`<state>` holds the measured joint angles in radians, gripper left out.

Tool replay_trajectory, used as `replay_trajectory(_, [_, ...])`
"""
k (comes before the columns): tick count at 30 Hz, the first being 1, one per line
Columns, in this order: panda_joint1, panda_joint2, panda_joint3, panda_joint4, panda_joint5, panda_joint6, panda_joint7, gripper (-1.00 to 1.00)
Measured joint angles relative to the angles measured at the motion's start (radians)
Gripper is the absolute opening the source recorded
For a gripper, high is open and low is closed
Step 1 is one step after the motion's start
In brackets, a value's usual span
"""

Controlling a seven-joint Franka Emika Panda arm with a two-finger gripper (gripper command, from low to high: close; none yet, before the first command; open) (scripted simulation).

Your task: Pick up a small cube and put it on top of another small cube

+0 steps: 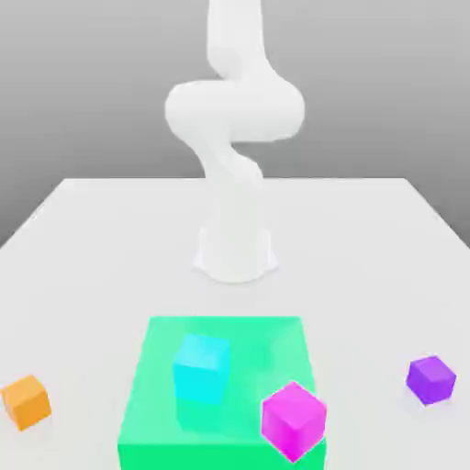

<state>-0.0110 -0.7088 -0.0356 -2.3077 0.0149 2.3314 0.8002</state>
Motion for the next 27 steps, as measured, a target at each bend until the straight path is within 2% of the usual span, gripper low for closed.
replay_trajectory(16, [-0.095, 0.586, -0.218, -0.049, 0.138, 0.201, -0.030, 0.00])
replay_trajectory(27, [-0.238, 0.982, -0.290, -0.083, 0.222, 0.339, -0.043, 0.00])
